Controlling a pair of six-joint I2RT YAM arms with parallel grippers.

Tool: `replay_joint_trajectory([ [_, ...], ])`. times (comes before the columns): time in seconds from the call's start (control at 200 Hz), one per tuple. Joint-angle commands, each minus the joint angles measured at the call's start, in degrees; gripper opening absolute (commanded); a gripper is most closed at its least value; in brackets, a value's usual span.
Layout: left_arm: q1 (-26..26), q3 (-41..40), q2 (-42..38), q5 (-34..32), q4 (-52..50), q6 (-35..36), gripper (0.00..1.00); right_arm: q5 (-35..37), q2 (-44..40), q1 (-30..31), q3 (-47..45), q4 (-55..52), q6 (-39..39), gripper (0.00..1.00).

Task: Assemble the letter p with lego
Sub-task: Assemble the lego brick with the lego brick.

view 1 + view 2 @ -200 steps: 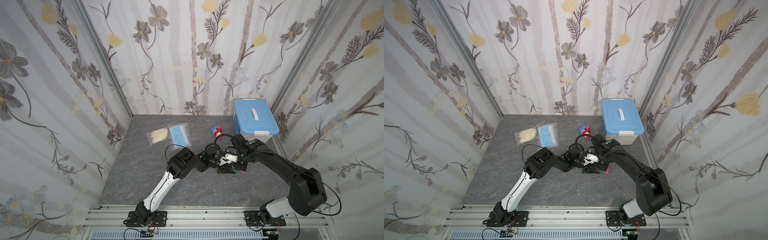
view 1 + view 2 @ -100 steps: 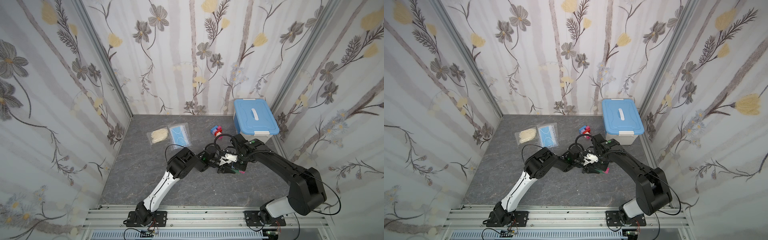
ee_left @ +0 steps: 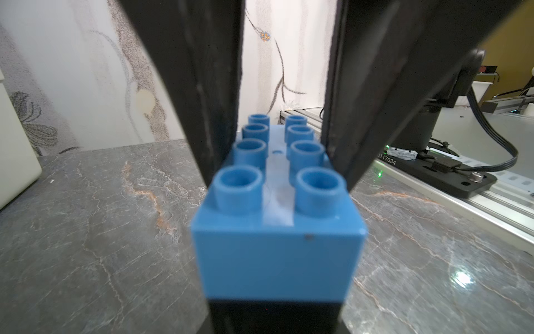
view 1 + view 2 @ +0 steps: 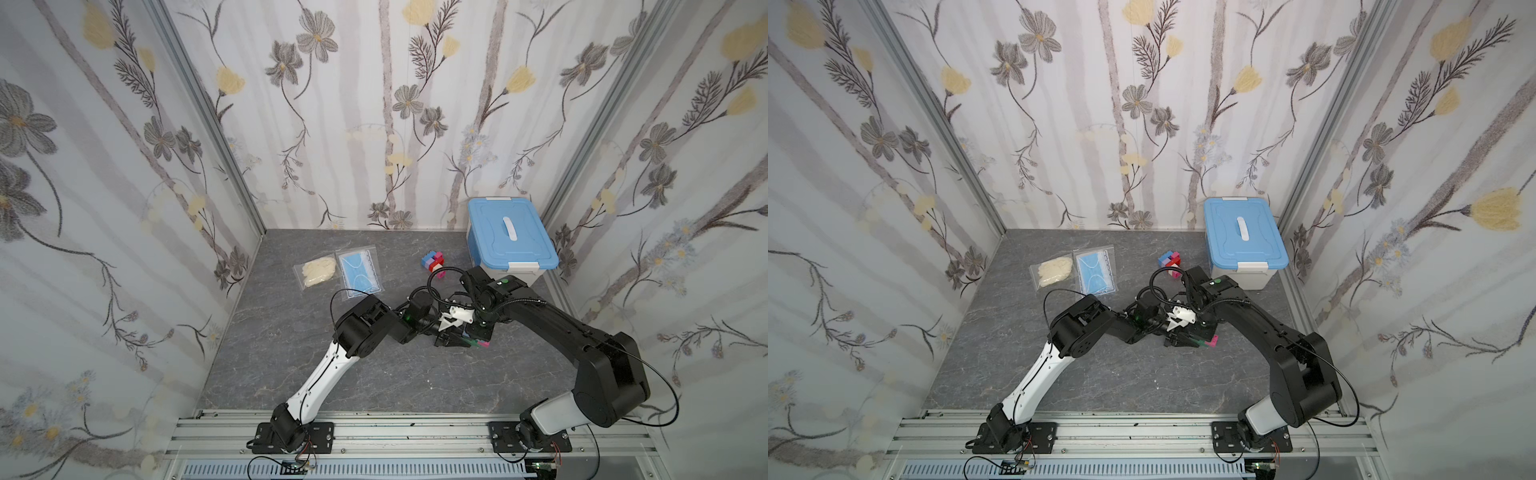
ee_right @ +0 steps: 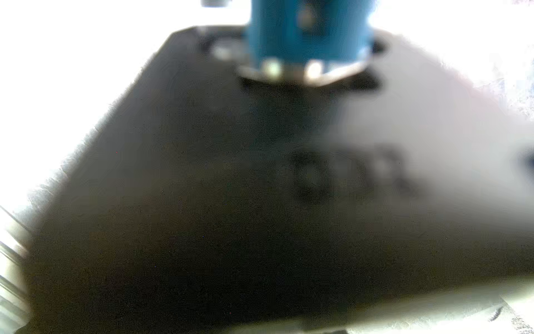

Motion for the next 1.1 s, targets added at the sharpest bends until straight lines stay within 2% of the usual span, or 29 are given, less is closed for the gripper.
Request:
replay_joint_trajectory([
  [0.0,-0.11,-1.74,3.16,-11.53,-28.27,4.91,0.0,-2.12,6.98,0.18,-1.85,-3.79,-1.69,0.48],
  [0.17,-0.11,-2.02,2.26,-11.63,-28.42,5.01,0.0,-4.17,-0.74,-2.18,-2.66,-0.79,-1.11,0.65],
  [0.255,-0.11,-2.09,1.7,-11.83,-28.62,5.09,0.0,-6.16,-5.03,-3.6,-2.83,0.48,-0.97,0.66],
  [0.595,-0.46,-4.49,-6.11,-13.48,-28.14,2.62,0.0,-10.81,-31.98,-8.38,-2.29,5.03,1.16,0.71],
  [0.794,-0.55,-9.48,-17.19,-16.74,-24.39,-4.71,0.0,-5.44,-42.11,-9.55,-2.54,12.03,11.29,0.78],
  [0.939,-0.38,-12.2,-26.87,-19.9,-26.98,-10.35,0.0,0.84,-42.59,-10.22,-1.09,11.68,22.56,0.88],
  [1.094,0.13,-12.33,-35.07,-26.72,-35.89,-17.46,0.0,0.24,-41.5,-12.79,-1.8,11.13,32.53,0.92],
])
